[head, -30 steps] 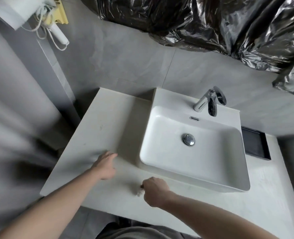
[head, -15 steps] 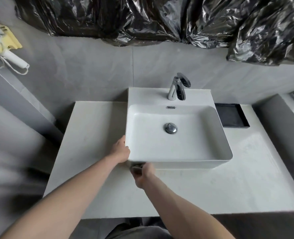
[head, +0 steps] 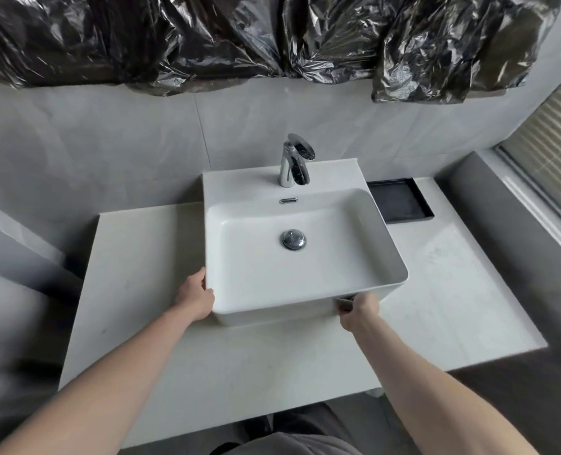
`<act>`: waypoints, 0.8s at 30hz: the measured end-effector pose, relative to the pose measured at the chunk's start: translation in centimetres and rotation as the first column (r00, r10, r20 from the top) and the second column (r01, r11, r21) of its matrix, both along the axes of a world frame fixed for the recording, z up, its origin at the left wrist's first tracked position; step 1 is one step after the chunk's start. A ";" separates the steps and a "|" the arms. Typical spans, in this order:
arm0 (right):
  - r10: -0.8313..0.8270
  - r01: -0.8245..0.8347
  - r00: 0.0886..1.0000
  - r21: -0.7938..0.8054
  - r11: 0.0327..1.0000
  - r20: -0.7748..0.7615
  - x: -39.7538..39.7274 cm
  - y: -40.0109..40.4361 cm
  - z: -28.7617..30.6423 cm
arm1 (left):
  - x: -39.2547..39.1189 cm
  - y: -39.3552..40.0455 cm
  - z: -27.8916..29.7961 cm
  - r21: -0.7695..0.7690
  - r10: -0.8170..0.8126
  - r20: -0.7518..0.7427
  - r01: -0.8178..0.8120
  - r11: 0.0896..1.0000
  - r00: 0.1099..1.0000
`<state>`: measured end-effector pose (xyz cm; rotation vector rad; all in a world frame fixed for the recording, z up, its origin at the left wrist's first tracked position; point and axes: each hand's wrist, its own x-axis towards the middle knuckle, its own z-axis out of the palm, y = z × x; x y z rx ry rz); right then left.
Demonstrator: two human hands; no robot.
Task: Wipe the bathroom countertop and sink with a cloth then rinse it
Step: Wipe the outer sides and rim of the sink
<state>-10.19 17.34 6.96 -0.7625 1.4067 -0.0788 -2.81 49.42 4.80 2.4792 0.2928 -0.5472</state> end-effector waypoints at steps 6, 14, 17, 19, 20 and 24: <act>0.077 -0.082 0.996 0.108 0.991 0.054 0.5 6.5 -2.0 | -0.2 -0.6 0.5 0.024 -0.009 0.010 0.009 1.000 1.000; 0.142 -0.168 0.983 0.252 0.953 0.120 0.1 8.1 -2.3 | -0.1 -0.7 0.8 0.034 0.009 -0.019 -0.008 0.999 1.000; 0.137 -0.151 0.985 0.147 0.978 0.103 0.0 2.5 -1.9 | -0.1 -1.0 0.5 0.048 0.027 -0.015 -0.026 0.998 1.000; 0.091 -0.099 0.991 0.087 0.991 0.095 0.1 -2.3 -1.5 | -0.2 -1.3 0.4 0.062 0.045 -0.009 -0.045 0.997 0.999; 0.078 -0.082 0.994 0.051 0.995 0.074 0.1 -4.6 -1.0 | -0.2 -1.5 0.4 0.066 0.056 -0.010 -0.055 0.996 0.998; 0.054 -0.054 0.998 -0.033 0.998 0.012 0.0 -10.1 0.3 | -0.2 -2.1 0.3 0.106 0.104 -0.015 -0.102 0.989 0.994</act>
